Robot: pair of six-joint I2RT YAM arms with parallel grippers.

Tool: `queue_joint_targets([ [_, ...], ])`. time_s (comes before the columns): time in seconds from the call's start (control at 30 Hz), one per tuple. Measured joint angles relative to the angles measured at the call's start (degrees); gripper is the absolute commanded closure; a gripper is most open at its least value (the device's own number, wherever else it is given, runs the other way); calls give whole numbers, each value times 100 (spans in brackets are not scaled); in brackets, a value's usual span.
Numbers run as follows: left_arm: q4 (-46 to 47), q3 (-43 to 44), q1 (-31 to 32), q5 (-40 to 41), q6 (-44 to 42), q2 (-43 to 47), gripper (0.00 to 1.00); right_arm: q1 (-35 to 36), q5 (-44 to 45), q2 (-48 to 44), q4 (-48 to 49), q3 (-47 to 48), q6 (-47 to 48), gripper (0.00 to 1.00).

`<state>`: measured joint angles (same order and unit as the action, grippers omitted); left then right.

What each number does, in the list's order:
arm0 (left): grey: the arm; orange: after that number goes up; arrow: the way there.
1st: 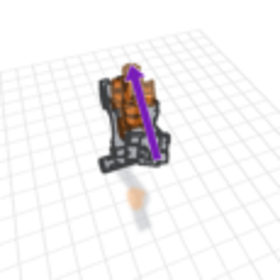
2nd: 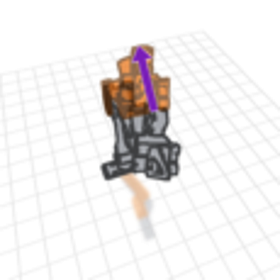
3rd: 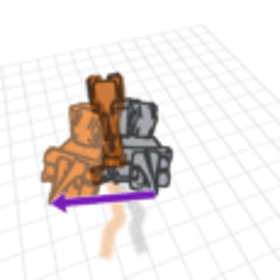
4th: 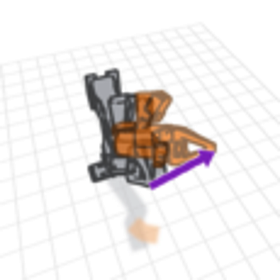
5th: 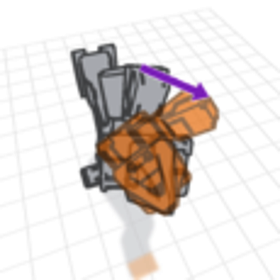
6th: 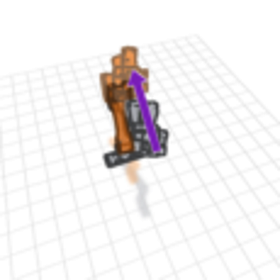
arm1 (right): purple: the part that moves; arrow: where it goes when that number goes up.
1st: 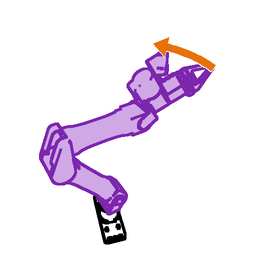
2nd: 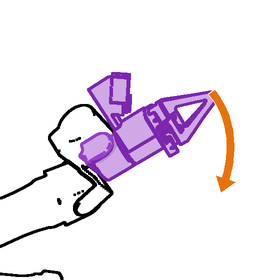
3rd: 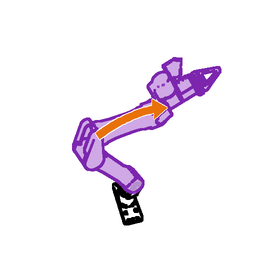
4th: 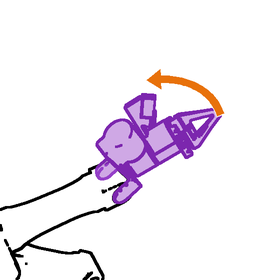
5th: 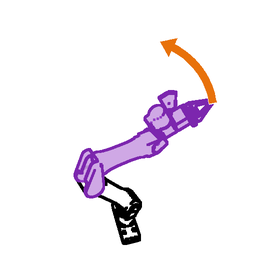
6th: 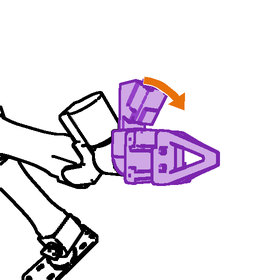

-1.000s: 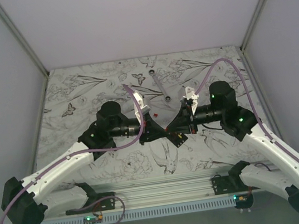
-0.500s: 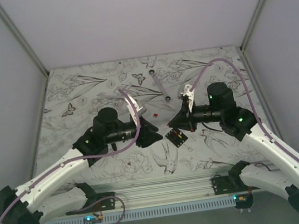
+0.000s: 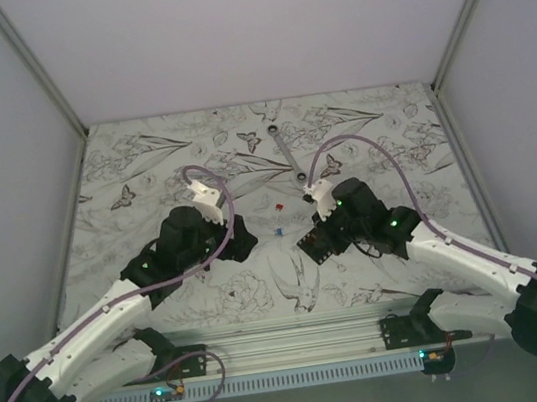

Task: Snap on the fuse box
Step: Install the fuse at the fuse box base.

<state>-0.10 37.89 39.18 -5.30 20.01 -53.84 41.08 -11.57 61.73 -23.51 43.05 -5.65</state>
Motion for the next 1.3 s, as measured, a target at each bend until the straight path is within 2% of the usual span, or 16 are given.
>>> queue_joint_targets([
  [0.2,-136,-210,-479,389,284,-22,7,22,595,452,52,-291,-125,100],
  [0.4,-179,-229,-695,503,466,-149,0,33,852,883,315,-308,-122,100],
  [1.3,-278,-229,-846,542,616,-240,0,39,1067,1617,660,-313,-122,100],
])
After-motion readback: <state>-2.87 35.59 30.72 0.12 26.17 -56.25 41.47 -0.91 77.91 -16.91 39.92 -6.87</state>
